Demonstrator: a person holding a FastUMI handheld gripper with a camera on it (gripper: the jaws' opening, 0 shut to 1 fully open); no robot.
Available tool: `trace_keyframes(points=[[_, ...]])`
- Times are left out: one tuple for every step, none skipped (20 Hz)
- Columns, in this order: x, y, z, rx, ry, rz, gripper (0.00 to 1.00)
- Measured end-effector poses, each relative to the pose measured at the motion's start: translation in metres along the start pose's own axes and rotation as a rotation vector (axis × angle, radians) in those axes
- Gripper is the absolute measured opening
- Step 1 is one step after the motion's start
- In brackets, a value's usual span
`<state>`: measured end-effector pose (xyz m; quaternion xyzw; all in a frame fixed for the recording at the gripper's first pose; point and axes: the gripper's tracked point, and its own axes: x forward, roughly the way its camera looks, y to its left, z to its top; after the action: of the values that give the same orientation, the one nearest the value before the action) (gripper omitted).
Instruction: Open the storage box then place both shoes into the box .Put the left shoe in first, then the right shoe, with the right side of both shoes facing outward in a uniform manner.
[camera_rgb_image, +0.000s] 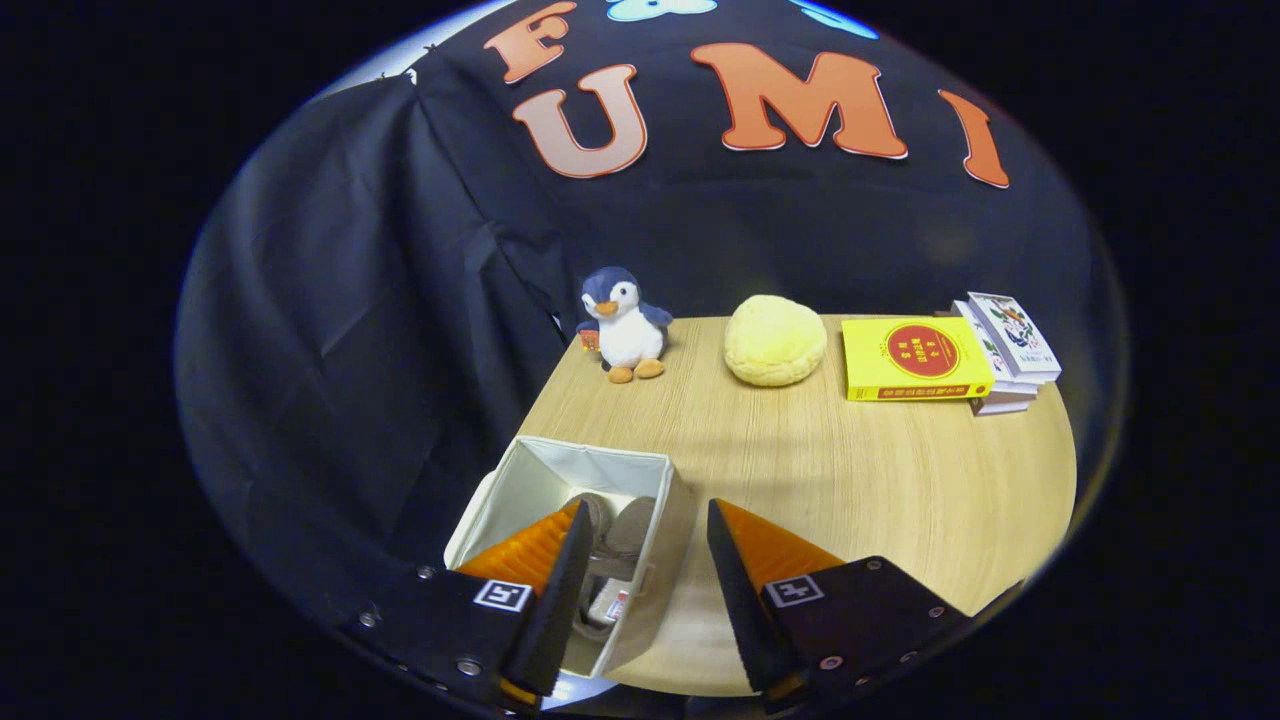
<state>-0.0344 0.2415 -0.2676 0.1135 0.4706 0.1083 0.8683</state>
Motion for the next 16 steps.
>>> trace_keyframes(points=[[-0.008, -0.011, 0.007, -0.001, -0.027, 0.001, 0.76], [-0.016, -0.021, 0.013, -0.003, -0.054, 0.001, 0.82], [-0.023, -0.031, 0.021, -0.005, -0.081, 0.001, 0.85], [-0.032, -0.040, 0.029, -0.010, -0.117, 0.004, 0.90], [-0.041, -0.050, 0.039, -0.016, -0.157, 0.004, 0.92], [-0.050, -0.060, 0.049, -0.025, -0.201, -0.002, 0.96], [-0.060, -0.071, 0.060, -0.038, -0.245, -0.012, 0.97], [-0.073, -0.083, 0.071, -0.056, -0.290, -0.028, 0.99], [-0.086, -0.093, 0.082, -0.073, -0.340, -0.047, 0.99], [-0.095, -0.105, 0.093, -0.090, -0.389, -0.067, 0.99], [-0.105, -0.112, 0.102, -0.110, -0.437, -0.073, 0.99], [-0.117, -0.121, 0.112, -0.128, -0.483, -0.088, 0.98], [-0.128, -0.129, 0.118, -0.140, -0.524, -0.104, 0.98], [-0.138, -0.136, 0.124, -0.148, -0.561, -0.114, 0.98], [-0.149, -0.143, 0.129, -0.151, -0.596, -0.128, 0.98], [-0.160, -0.151, 0.134, -0.153, -0.629, -0.143, 0.98]])
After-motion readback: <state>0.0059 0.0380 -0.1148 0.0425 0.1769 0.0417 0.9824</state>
